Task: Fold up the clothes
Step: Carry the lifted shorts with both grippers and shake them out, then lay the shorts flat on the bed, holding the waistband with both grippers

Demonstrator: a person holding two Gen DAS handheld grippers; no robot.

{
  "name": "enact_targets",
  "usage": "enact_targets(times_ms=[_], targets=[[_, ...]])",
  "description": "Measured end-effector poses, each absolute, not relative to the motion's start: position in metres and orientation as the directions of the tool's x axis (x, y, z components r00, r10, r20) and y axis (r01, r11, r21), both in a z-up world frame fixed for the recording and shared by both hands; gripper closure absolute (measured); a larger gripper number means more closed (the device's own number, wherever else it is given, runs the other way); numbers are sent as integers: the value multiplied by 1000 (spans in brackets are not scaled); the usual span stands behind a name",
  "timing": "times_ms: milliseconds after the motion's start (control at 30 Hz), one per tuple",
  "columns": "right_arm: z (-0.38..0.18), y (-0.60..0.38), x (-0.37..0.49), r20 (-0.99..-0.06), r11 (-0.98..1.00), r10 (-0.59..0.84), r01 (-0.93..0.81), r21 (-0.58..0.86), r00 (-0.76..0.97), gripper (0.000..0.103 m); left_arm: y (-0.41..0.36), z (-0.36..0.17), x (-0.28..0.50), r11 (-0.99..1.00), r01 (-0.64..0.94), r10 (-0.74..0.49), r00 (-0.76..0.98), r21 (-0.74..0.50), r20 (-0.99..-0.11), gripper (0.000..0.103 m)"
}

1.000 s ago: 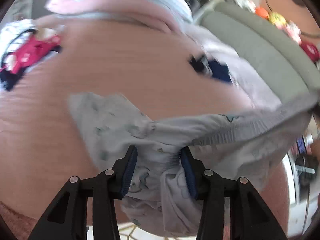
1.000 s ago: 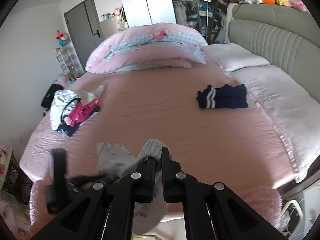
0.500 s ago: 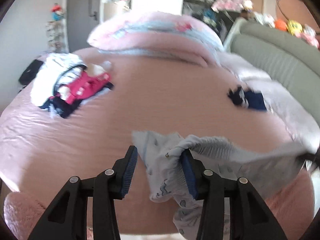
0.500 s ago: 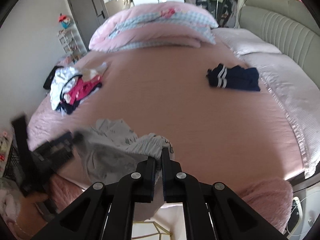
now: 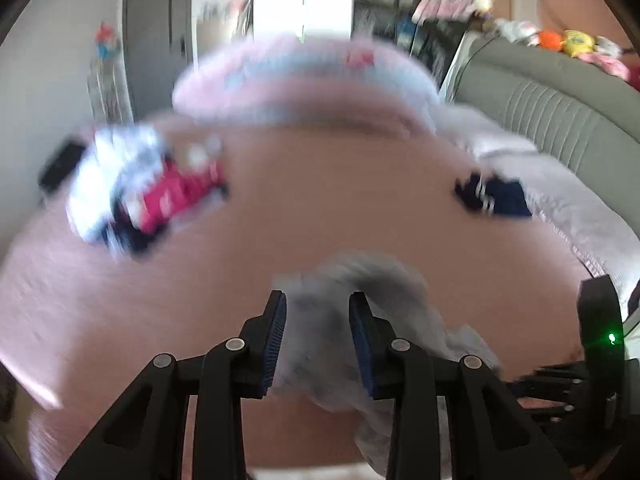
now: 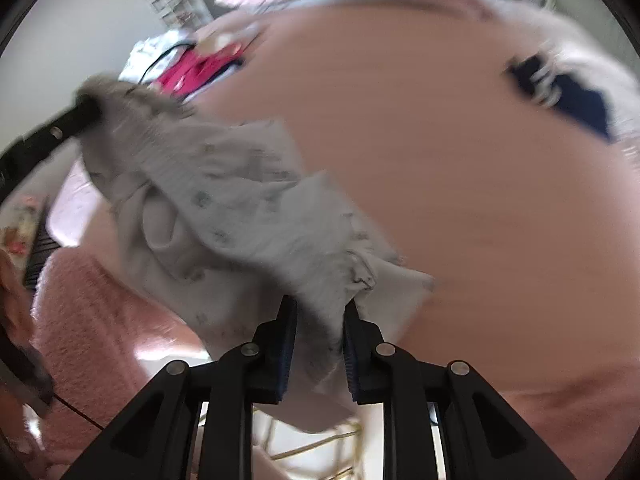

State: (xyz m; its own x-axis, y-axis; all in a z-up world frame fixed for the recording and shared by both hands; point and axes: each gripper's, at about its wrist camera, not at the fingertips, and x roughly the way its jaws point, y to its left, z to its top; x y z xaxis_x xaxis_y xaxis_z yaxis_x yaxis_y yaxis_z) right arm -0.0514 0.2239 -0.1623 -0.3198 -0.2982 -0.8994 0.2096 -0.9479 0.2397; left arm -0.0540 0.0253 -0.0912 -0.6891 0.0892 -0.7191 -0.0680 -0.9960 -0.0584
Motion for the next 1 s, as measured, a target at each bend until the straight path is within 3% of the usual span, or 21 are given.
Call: enact_targets(times_ms=[33,167,333,400,433,533,733,1000], targets=[[-168,224,-53,-901,-947,-305,202,251,-308,94,25,-103,-54,-997,-54,83,-665,-63,-742,73],[-162,232,-47,-887,-956,-292,148,255,-359,95,31,-149,-59,-999,-51,25,-564,5,-826,72],[-139,241,-32,-870,-987,-154,108,116,-469,96,31,-168,-76,-999,-43,29,-508,-8,-861,72],[-126,245,-27,-849,-994,-97,89,59,-520,96,30,-162,-75,-999,-45,17,-536,8,-844,82],[-117,247,-25,-833,-997,-64,80,24,-550,96,28,-153,-73,-999,-36,3,-565,22,-825,91],[-83,253,-23,-759,-994,47,48,-103,-650,96,13,-115,-69,-1000,-4,7,-651,-6,-759,92],[-53,258,-43,-721,-994,60,25,-106,-690,96,10,-23,-67,-997,-76,77,-782,-28,-619,92],[32,258,-43,-573,-998,15,23,-59,-819,96,4,151,-48,-983,-178,163,-959,44,-234,92]])
